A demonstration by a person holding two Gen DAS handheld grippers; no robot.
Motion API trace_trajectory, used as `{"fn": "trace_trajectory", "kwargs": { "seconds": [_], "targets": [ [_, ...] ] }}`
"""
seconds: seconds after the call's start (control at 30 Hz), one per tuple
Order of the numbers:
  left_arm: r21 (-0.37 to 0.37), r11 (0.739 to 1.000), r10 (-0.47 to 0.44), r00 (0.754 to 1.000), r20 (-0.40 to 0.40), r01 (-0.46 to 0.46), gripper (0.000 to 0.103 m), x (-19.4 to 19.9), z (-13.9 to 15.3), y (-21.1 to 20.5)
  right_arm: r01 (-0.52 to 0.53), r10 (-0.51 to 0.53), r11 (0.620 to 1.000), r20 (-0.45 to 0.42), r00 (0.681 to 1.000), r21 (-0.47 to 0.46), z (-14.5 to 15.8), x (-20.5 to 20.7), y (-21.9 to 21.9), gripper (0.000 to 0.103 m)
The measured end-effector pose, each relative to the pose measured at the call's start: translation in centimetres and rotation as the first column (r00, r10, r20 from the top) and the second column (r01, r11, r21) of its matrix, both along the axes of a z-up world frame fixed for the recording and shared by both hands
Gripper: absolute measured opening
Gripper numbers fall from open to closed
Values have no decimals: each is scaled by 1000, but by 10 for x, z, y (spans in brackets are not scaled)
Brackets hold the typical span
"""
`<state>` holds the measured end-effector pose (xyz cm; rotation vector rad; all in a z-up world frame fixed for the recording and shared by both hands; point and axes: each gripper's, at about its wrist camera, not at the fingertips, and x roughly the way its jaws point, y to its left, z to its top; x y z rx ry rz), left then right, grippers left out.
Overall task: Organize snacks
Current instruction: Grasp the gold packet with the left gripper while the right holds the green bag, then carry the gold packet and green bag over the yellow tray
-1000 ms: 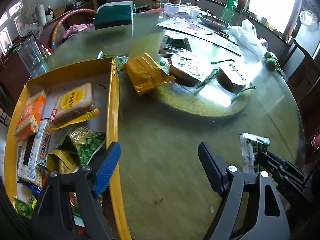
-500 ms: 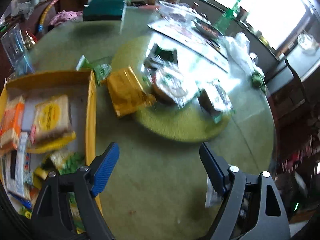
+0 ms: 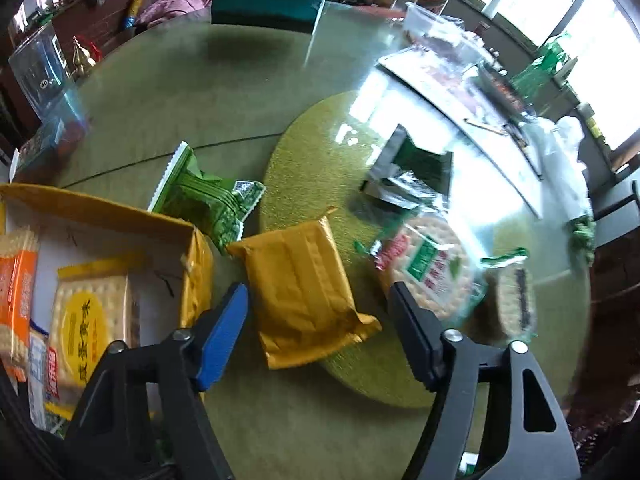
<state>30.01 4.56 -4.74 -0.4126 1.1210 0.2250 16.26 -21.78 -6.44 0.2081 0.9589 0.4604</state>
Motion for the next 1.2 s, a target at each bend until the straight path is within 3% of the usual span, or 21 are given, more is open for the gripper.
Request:
{"fn": "trace_trajectory", "kwargs": {
  "seconds": [0.17, 0.33, 0.6, 0.7, 0.9, 1.1, 1.2],
  "targets": [
    [94, 996, -3, 1000, -7, 4, 51, 0, -4, -6, 1, -1, 1000, 4, 1000, 1, 0, 0, 1, 22],
    [198, 975, -100, 995, -30, 104, 47, -18, -6, -22, -1, 1, 1000, 10, 1000, -11, 1, -1, 2, 22],
    [65, 962, -263, 963, -64, 267, 46, -93, -6, -46, 2, -1, 1000, 17, 1000, -18, 0, -3, 2, 22],
    [56, 952, -298, 954, -45, 300, 46, -128, -7, -57, -5, 5, 999, 23, 1000, -34, 0, -6, 3, 23],
    [20, 950, -311, 950, 21, 310, 46, -175, -4, -71, 0, 2, 999, 33, 999, -51, 1, -14, 6, 22],
    [46, 952, -307, 948, 89, 304, 46, -193, 1, -77, -8, 9, 999, 30, 1000, -54, 3, -17, 10, 16],
    [22, 952, -306, 943, 132, 306, 46, -200, 9, -75, -4, 5, 999, 31, 999, -53, 4, -19, 12, 14]
  ]
}}
